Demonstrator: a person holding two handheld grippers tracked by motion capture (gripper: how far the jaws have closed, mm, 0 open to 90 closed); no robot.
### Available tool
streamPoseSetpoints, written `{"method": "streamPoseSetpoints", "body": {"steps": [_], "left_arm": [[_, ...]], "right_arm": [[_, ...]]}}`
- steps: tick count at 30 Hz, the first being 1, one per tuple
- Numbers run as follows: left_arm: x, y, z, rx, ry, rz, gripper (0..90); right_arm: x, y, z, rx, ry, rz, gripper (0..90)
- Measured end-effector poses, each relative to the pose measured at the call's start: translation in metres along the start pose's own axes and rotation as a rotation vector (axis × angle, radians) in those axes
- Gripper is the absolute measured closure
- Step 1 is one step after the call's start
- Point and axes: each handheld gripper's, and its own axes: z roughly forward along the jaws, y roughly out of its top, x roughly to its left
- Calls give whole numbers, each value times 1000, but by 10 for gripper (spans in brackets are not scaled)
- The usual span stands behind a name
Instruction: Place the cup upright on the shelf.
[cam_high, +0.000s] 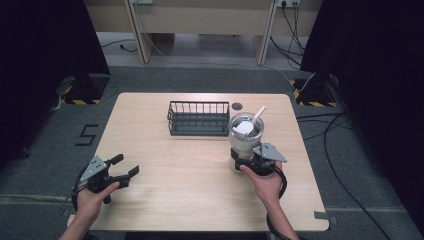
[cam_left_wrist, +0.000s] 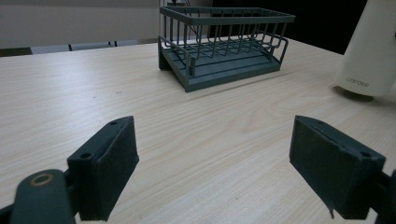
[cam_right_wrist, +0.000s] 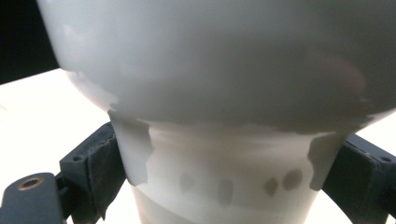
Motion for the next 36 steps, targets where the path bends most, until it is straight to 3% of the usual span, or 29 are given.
{"method": "streamPoseSetpoints", "body": {"steps": [13, 36], "left_arm": [[0, 0, -1, -1, 1, -5, 147], [2, 0, -2, -5, 5, -10, 147]], "right_arm": [[-1, 29, 11, -22, 9, -20, 111], [4, 60, 41, -59, 26, -17, 112]]}}
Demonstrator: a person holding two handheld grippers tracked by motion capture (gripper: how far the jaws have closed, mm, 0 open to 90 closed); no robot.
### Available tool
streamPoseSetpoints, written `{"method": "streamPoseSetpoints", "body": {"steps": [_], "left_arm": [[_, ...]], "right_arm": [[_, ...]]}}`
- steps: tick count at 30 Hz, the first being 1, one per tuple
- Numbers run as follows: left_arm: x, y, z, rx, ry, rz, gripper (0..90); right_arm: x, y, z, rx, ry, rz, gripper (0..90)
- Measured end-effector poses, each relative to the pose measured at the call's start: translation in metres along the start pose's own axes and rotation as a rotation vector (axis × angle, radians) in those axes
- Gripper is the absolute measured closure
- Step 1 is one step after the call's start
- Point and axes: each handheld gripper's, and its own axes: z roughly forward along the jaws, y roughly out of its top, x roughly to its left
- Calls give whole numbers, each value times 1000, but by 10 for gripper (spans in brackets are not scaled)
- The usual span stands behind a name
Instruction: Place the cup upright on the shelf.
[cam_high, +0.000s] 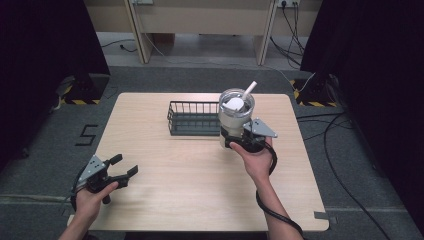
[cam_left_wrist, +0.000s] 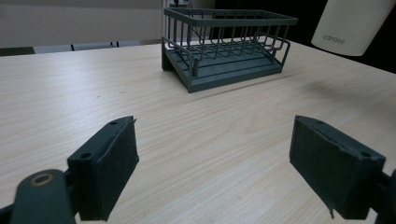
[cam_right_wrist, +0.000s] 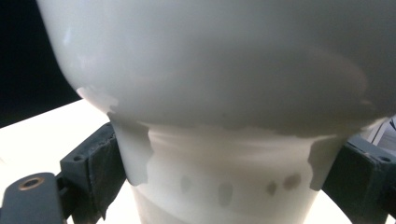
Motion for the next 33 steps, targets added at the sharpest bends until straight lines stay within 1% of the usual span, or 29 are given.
{"method": "streamPoseSetpoints", "body": {"steps": [17, 25, 33], "left_arm": [[1, 0, -1, -4, 6, -9, 146], [2, -1, -1, -4, 5, -11, 146], [2, -1, -1, -3, 8, -15, 147]], "right_arm": [[7, 16, 23, -9, 18, -8, 112], [11, 25, 35, -21, 26, -6, 112], [13, 37, 49, -29, 30, -16, 112]]}}
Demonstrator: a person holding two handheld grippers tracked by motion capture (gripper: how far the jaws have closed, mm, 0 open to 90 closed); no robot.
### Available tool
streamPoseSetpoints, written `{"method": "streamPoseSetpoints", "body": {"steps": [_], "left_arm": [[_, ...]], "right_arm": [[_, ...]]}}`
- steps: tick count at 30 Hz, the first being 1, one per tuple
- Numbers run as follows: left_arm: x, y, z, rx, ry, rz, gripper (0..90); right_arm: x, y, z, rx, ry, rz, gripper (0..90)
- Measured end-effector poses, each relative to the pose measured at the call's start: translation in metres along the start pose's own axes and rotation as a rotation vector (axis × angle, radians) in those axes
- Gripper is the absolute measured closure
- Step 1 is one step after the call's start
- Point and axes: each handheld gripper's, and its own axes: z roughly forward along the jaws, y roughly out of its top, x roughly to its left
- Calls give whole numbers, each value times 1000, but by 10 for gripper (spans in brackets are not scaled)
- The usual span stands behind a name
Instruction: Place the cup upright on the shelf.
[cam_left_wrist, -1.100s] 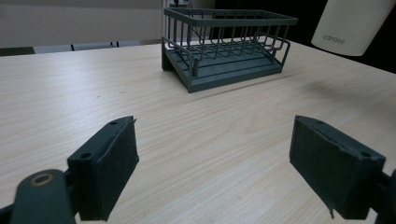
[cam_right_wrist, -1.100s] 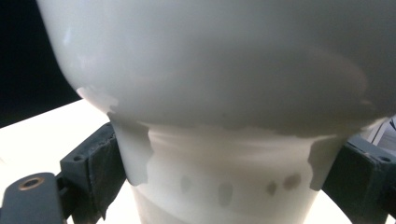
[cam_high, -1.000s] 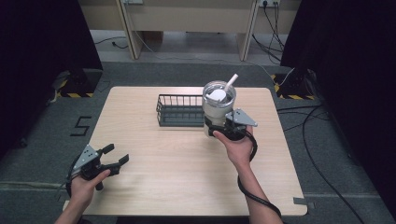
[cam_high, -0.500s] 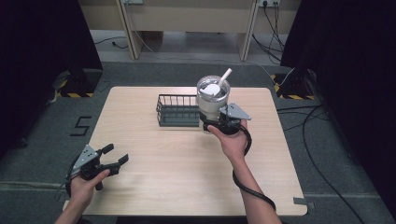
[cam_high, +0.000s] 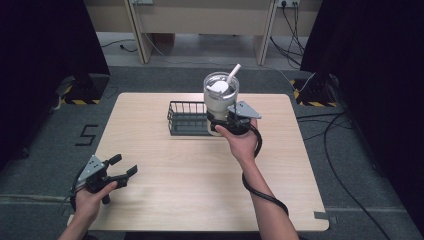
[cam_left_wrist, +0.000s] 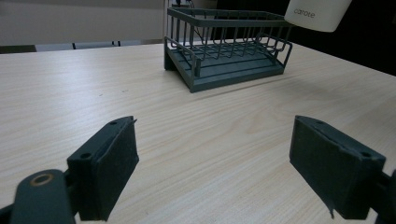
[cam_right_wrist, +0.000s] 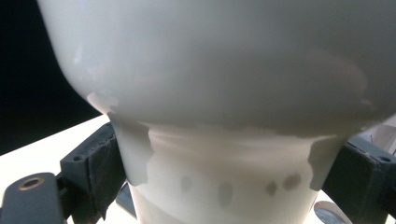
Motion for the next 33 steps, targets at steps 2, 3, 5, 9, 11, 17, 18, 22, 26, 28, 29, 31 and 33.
{"method": "streamPoseSetpoints", "body": {"steps": [2, 3, 5, 9, 11, 17, 18, 22, 26, 28, 29, 31, 33], "left_arm": [[0, 0, 0, 0, 1, 0, 146], [0, 0, 0, 0, 1, 0, 146], [0, 0, 0, -1, 1, 0, 146], [0, 0, -1, 0, 3, -3, 146], [0, 0, -1, -1, 4, -4, 146], [1, 0, -1, -1, 5, -4, 146], [1, 0, -1, 0, 4, -4, 146], [1, 0, -1, 0, 4, -5, 146], [1, -1, -1, -3, 4, -8, 146], [1, -1, -1, -5, 4, -9, 146], [1, -1, 0, 1, 3, -9, 146], [0, -1, 0, 4, 1, -7, 146], [0, -1, 1, 3, 0, -6, 146]], "right_arm": [[1, 2, 3, -2, 1, 2, 112], [1, 2, 3, -2, 1, 2, 112], [1, 5, 8, -2, 5, 4, 112], [2, 6, 15, 1, 7, -1, 112], [2, 6, 17, 4, 8, 1, 112], [2, 7, 26, 6, 10, 5, 112], [2, 8, 29, 8, 8, 4, 112], [2, 9, 33, 8, 5, 11, 112], [1, 13, 42, 11, 0, 12, 112], [1, 14, 44, 14, 0, 11, 112], [0, 16, 48, 15, -3, 11, 112], [0, 17, 52, 18, -6, 14, 112], [-1, 18, 54, 17, -7, 16, 112]]}}
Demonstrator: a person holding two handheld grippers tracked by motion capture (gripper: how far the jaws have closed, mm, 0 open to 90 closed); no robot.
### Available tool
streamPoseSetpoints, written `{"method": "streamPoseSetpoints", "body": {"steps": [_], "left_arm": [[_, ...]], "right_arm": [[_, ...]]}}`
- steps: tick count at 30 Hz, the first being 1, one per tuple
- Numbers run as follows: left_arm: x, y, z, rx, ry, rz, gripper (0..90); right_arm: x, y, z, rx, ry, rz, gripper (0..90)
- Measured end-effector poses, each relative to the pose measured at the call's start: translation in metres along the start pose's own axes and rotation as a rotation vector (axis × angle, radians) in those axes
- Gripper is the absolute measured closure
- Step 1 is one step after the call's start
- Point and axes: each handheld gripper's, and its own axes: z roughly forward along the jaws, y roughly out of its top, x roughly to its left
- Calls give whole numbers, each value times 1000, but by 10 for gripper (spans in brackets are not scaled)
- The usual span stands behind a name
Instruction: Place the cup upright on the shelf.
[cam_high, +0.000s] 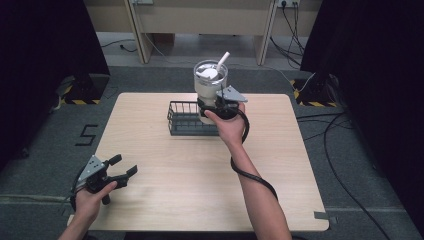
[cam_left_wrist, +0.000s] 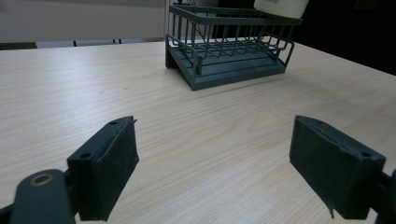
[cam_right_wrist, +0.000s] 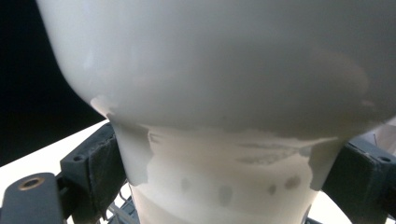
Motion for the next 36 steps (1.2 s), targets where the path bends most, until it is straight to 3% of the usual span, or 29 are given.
{"method": "streamPoseSetpoints", "body": {"steps": [16, 36], "left_arm": [[1, 0, -1, -3, 4, -9, 146], [2, 0, -1, -6, 2, -13, 146]], "right_arm": [[1, 5, 31, 24, -3, 3, 112], [-1, 1, 53, 49, -13, 28, 112]]}}
